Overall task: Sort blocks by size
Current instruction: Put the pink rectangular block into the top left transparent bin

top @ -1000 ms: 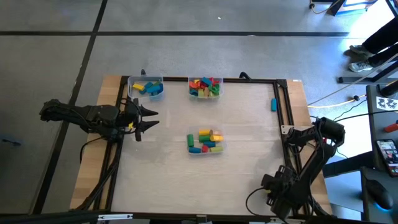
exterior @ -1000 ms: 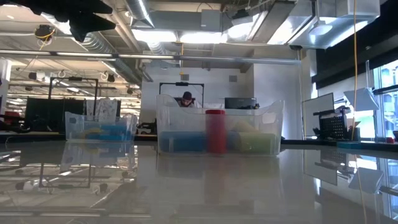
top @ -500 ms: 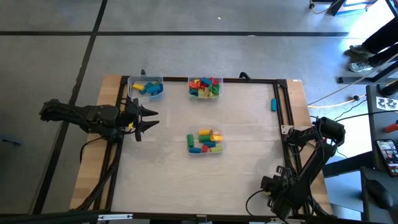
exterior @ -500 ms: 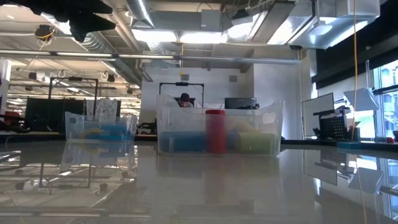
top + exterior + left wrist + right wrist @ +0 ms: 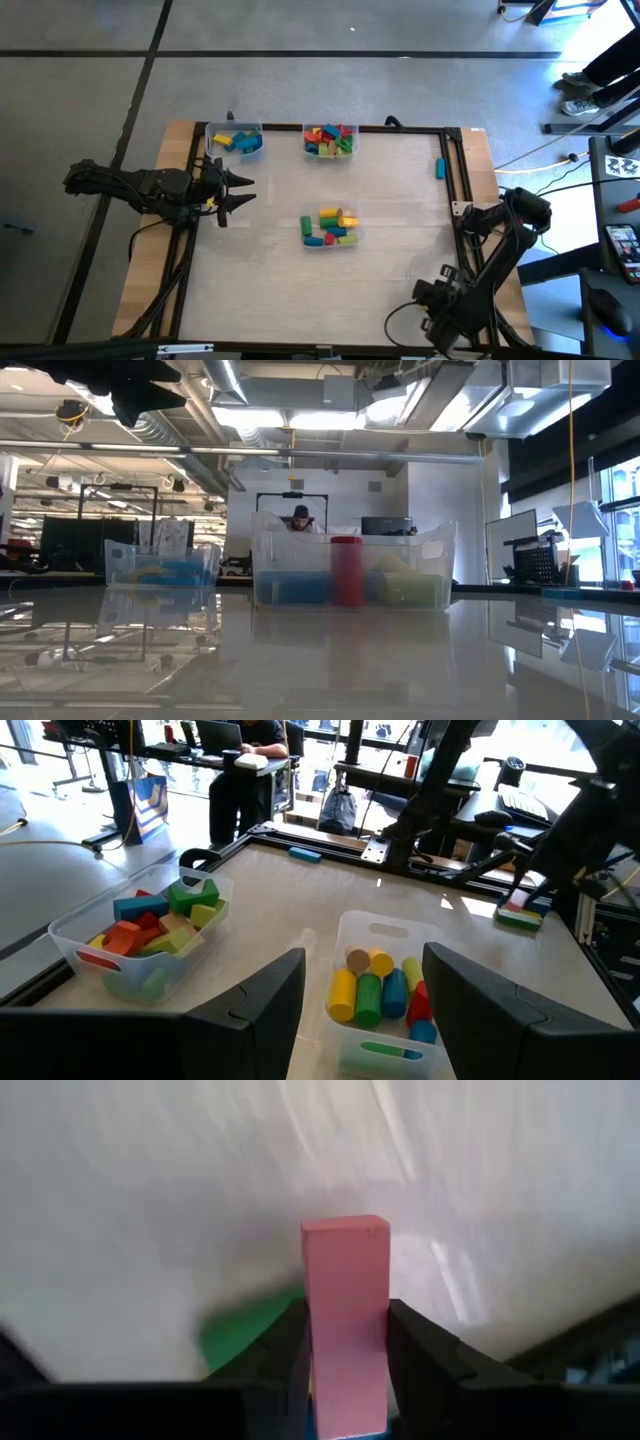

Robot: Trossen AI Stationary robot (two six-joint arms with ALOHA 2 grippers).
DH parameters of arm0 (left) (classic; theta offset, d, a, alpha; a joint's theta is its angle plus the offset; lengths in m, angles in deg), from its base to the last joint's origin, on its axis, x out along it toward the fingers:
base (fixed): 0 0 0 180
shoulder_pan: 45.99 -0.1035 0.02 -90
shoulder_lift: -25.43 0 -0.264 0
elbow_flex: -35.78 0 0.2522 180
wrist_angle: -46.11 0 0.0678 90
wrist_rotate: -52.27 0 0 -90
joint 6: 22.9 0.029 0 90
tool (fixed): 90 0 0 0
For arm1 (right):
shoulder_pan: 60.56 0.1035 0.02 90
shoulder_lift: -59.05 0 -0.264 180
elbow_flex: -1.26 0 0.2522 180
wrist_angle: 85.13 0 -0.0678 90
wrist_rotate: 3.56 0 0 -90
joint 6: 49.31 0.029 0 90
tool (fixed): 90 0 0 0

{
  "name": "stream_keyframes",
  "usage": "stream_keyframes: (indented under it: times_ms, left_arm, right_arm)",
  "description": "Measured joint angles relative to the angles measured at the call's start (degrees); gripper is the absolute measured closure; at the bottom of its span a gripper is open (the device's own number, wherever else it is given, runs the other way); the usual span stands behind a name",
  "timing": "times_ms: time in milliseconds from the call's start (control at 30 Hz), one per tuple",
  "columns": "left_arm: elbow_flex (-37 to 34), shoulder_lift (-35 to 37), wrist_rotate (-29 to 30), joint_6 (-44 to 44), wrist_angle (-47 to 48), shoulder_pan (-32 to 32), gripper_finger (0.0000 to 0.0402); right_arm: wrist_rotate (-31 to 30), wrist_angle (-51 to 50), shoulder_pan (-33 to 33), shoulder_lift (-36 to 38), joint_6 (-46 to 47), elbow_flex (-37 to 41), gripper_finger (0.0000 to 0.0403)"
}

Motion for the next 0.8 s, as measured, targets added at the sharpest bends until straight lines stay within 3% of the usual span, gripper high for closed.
stream_keyframes:
  times_ms: [400, 633, 800]
  left_arm:
    - [0.0, 0.0, 0.0, -0.06, 0.0, 0.0, 0.0203]
    - [0.0, 0.0, 0.0, -0.13, 0.0, 0.0, 0.0203]
    - [0.0, 0.0, 0.0, -0.17, 0.0, 0.0, 0.0203]
  right_arm:
    - [-18.21, -0.75, -12.37, 0.11, -8.78, -9.97, 0.0293]
    - [-24.53, 6.16, -21.5, 0.15, -17.69, -10.02, 0.0293]
    - [-28.69, 14.61, -27.9, 0.15, -30.2, -10.02, 0.0293]
